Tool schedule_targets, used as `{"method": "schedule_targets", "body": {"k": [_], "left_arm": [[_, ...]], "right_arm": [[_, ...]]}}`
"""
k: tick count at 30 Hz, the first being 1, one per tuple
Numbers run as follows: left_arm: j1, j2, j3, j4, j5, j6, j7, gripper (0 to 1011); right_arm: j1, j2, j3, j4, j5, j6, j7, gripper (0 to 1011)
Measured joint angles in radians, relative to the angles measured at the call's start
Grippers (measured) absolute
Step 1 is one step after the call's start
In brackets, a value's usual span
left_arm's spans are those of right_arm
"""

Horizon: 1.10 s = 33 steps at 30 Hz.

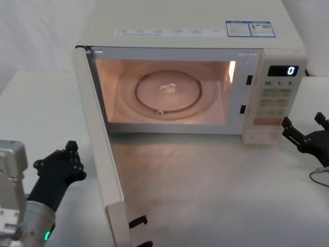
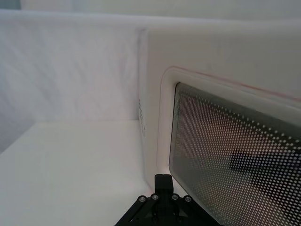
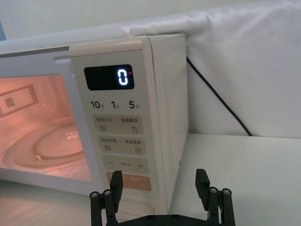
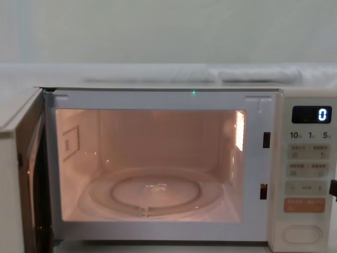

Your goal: Press the button to open the microwave door with one hand; close the microwave door with the other hand.

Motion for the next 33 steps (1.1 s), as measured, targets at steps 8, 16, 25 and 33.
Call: {"method": "schedule_targets", "body": {"k": [8,16,25,33], "left_arm": [[0.088,0.052,-0.112,-0.087,-0.09,0.006,-0.124,0],[0.147,0.103,-0.192,-0.183,-0.174,0.013,-0.212,0],[0.204,0.233,-0.251,-0.284,-0.28,0.011,-0.386,0],[0.229,0.306,-0.26,-0.297,-0.324,0.007,-0.465,0]], "right_arm": [[0.0,0.0,0.0,0.0,0.0,0.0,0.0,1002],[0.0,0.0,0.0,0.0,0.0,0.0,0.0,1002],[0.0,0.0,0.0,0.0,0.0,0.0,0.0,1002],[0.0,0.0,0.0,0.0,0.0,0.0,0.0,1002]]}}
